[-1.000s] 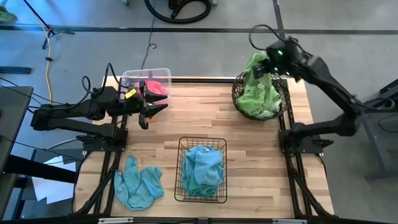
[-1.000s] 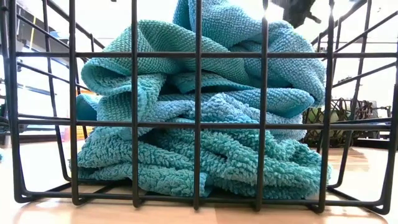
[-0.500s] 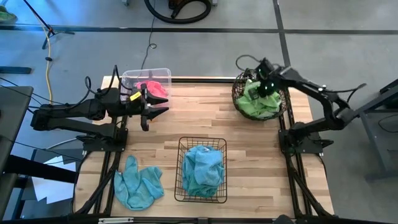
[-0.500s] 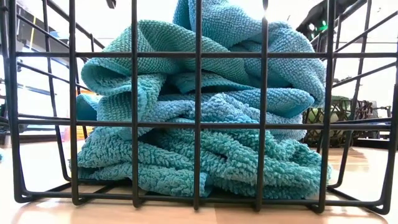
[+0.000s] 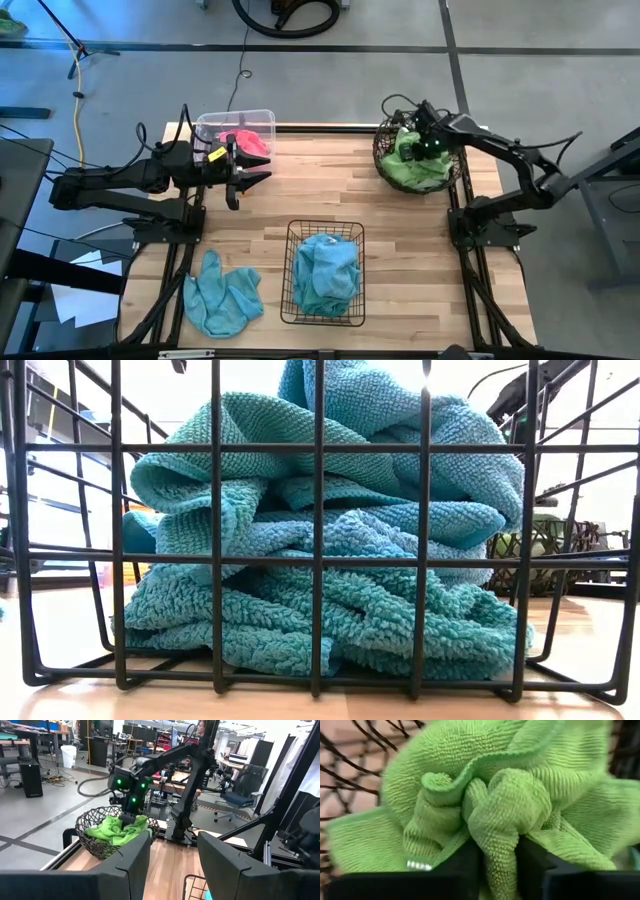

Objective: Sort microfiber towel by color & place in baskets
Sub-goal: Put the green towel into the top right basket, then put the blue towel into the bottom basket

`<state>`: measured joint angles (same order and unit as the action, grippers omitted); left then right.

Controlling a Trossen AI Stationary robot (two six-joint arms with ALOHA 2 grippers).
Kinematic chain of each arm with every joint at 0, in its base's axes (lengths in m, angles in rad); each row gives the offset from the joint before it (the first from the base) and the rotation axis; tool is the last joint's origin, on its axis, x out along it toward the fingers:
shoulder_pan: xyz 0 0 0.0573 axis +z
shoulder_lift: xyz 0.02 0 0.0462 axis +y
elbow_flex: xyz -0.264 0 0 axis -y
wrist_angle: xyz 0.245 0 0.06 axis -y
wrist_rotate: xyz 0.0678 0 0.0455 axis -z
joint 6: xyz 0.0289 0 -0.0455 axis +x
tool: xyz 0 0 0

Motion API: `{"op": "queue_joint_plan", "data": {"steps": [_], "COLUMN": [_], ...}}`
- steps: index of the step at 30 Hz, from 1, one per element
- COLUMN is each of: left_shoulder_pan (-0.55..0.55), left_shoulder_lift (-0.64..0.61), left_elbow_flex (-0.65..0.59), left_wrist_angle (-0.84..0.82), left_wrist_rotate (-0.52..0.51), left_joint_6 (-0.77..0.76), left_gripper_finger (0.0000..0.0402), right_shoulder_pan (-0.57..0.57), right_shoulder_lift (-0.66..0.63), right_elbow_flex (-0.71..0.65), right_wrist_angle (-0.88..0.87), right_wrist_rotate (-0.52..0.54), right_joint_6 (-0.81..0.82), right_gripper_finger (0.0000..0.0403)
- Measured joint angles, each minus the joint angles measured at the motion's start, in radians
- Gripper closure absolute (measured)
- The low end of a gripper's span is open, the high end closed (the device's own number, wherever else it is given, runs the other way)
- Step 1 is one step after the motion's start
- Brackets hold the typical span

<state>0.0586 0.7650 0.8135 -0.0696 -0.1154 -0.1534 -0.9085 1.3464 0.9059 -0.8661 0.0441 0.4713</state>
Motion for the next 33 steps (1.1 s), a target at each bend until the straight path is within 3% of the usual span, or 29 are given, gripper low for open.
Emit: {"op": "queue_joint_plan", "data": {"steps": [7, 11, 22, 27, 33], "left_shoulder_pan": [0.0, 0.0, 0.0, 0.0, 0.0], "left_shoulder_lift": [0.0, 0.0, 0.0, 0.0, 0.0], "left_elbow_flex": [0.0, 0.0, 0.0, 0.0, 0.0], "left_wrist_angle": [0.0, 0.0, 0.0, 0.014, 0.037], "left_wrist_rotate": [0.0, 0.0, 0.0, 0.0, 0.0], "left_joint_6": [-0.002, -0.002, -0.012, -0.012, -0.01], "left_gripper_finger": [0.0247, 0.0247, 0.0247, 0.0247, 0.0247], "right_shoulder_pan": [-0.001, -0.001, 0.006, 0.077, 0.243], "right_shoulder_lift": [0.0, 0.0, 0.0, -0.021, -0.071], "right_elbow_flex": [0.211, 0.36, 0.712, 0.746, 0.746], "right_wrist_angle": [-0.182, -0.277, -0.387, -0.368, -0.24], "right_wrist_rotate": [0.008, 0.009, -0.021, -0.046, -0.037], "right_joint_6": [-0.093, -0.156, -0.189, -0.184, -0.186], "right_gripper_finger": [0.0205, 0.0166, 0.0157, 0.0157, 0.0157]}}
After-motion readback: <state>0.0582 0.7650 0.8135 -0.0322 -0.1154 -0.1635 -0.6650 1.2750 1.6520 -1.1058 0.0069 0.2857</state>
